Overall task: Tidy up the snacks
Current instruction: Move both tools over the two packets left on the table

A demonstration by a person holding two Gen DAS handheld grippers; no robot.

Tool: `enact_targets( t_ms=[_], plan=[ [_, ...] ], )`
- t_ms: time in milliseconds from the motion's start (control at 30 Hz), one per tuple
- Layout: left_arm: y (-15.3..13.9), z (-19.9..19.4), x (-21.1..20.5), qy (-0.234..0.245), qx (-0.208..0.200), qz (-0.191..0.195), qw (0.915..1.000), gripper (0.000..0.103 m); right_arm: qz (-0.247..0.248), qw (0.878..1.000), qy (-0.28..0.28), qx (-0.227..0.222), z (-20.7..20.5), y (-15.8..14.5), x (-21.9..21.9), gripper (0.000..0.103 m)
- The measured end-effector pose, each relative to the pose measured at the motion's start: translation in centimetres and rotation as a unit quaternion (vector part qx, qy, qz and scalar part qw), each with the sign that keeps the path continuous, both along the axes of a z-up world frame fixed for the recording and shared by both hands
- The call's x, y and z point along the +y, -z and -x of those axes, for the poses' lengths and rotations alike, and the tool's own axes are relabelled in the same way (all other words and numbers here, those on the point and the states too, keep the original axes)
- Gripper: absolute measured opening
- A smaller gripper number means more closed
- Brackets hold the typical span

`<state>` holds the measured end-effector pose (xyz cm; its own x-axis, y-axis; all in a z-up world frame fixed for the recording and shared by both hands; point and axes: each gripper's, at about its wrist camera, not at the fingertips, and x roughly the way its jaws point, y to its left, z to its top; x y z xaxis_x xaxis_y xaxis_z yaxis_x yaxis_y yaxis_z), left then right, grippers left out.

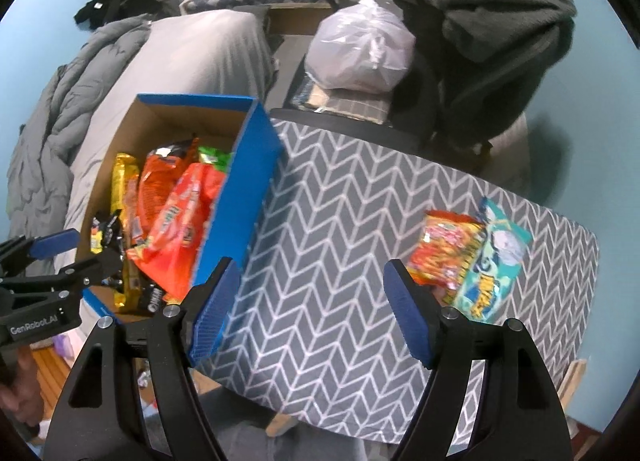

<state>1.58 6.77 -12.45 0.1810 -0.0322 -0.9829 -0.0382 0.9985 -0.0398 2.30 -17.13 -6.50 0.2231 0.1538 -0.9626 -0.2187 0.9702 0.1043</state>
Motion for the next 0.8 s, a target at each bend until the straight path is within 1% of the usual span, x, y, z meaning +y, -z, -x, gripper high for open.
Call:
enact_targets(
  t_ms=[233, 333, 467, 500, 633, 800],
  plan=[
    [0.1, -0.5, -3.8, 0.025, 0.001, 0.004, 0.9997, 0.075, 0.006, 1.000, 0.022, 0.002, 0.4, 0.1, -3.7, 0.076],
    [0.4, -0.7, -5.5, 0.035, 0.004, 0.005, 0.9994, 0.075, 0.009, 0.999, 0.036, 0.005, 0.6, 0.3, -5.8, 0.080],
    [1.0, -1.1, -8.0, 0.050, 0.008, 0.005, 0.9987, 0.076, 0.012, 0.998, 0.052, 0.011, 0.7, 0.9, -8.3, 0.080],
    [1.1, -1.2, -8.6, 0.055, 0.009, 0.005, 0.9984, 0.077, 0.012, 0.998, 0.057, 0.013, 0.7, 1.1, -9.0, 0.080],
    [2.2, -1.7, -11.4, 0.079, 0.012, -0.005, 0.9968, 0.079, 0.014, 0.996, 0.088, 0.030, 0.7, 2.7, -12.5, 0.080],
    [4.2, -2.7, -14.5, 0.106, 0.030, -0.015, 0.9938, 0.079, 0.031, 0.991, 0.121, 0.045, 0.3, 4.8, -16.8, 0.080]
  ],
)
